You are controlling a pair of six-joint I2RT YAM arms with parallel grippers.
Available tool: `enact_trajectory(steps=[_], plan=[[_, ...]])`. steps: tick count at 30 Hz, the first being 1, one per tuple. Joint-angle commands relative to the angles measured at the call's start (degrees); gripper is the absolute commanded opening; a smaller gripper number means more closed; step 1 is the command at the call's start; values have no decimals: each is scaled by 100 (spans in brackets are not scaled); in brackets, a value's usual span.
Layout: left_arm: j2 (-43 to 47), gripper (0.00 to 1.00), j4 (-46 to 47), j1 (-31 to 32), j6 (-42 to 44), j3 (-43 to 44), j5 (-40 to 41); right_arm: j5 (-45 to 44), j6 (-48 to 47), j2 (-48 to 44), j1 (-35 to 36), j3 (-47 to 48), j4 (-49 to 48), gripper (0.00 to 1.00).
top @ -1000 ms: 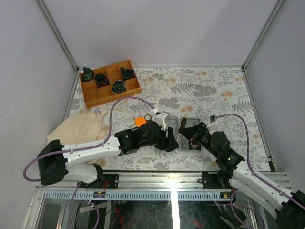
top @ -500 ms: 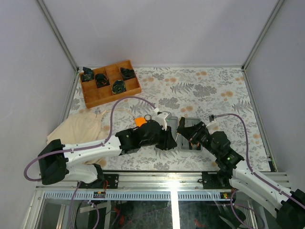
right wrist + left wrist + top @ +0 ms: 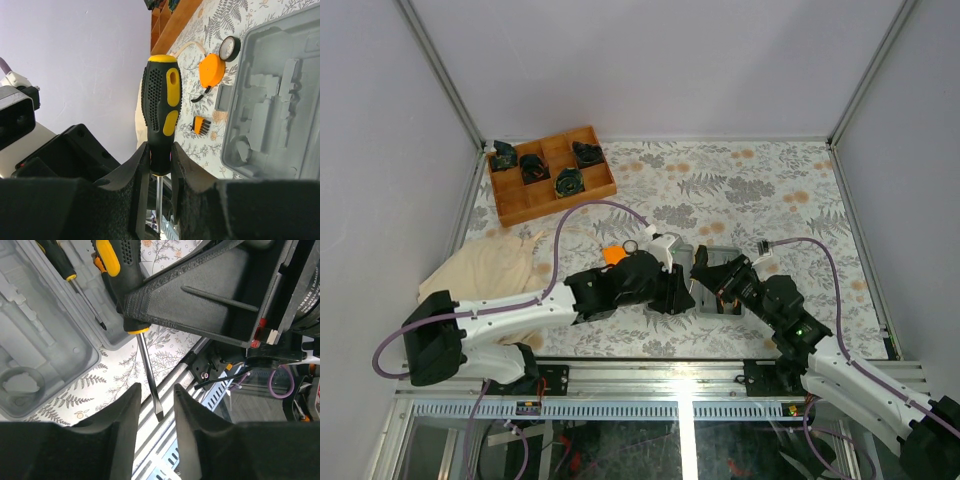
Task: Sort the tools into containers
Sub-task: Pick up the screwdriver from the center of the board.
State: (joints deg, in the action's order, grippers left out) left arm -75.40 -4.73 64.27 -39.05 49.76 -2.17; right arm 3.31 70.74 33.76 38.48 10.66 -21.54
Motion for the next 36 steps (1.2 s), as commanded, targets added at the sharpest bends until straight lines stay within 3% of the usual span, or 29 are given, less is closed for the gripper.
enact_trajectory(steps=[1,7,14,20,27,36], plan=[[-81,35,219,36,43,165,3,104,124,-1,41,284,-468,6],[-117,34,218,41,37,205,11,179,194,3,39,264,-562,6],[-117,12,185,41,71,208,54,136,109,-150,46,276,-347,10],[53,1,-92,36,205,245,364,94,-354,-306,42,486,319,31],[363,0,-475,19,529,276,729,-204,-1447,-488,46,1140,1686,51],[670,0,-925,-123,1022,335,872,-530,-3633,-368,46,1923,2447,69]])
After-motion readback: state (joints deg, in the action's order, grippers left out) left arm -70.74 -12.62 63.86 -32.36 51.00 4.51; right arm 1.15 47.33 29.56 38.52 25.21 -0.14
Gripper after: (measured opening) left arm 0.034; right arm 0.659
